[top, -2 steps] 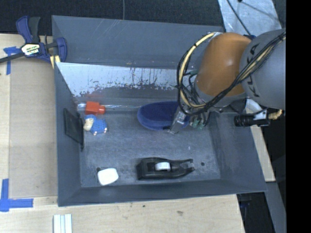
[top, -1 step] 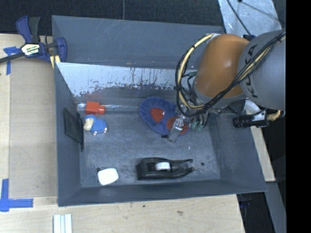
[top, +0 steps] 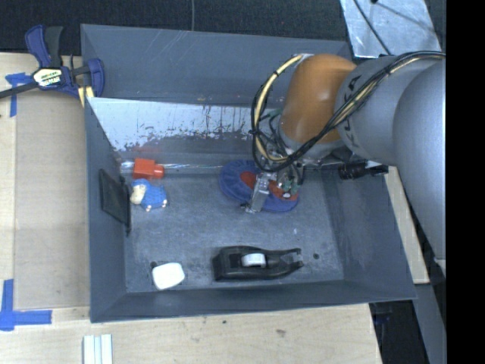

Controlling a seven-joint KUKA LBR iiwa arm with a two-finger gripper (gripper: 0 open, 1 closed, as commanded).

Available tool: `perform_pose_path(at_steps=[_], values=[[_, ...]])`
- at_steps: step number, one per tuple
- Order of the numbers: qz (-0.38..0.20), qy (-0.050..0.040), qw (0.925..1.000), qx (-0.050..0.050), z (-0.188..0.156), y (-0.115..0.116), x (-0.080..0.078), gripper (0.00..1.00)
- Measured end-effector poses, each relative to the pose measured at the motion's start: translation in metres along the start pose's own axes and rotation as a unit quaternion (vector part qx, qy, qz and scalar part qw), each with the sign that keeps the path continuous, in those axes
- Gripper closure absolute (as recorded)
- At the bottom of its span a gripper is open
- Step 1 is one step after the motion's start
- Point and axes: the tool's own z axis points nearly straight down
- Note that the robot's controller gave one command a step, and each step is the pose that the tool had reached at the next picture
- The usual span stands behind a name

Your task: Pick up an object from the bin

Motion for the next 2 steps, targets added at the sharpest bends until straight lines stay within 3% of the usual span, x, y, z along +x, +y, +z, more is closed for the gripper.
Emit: perform_pose_path(at_steps=[1, 2], values=[[0.0, 0.011, 0.9999, 0.002, 0.0, 0.0, 0.005, 1.0], [0.007, -0.0057, 1.0, -0.002, -0.15, -0.01, 0.049, 1.0]])
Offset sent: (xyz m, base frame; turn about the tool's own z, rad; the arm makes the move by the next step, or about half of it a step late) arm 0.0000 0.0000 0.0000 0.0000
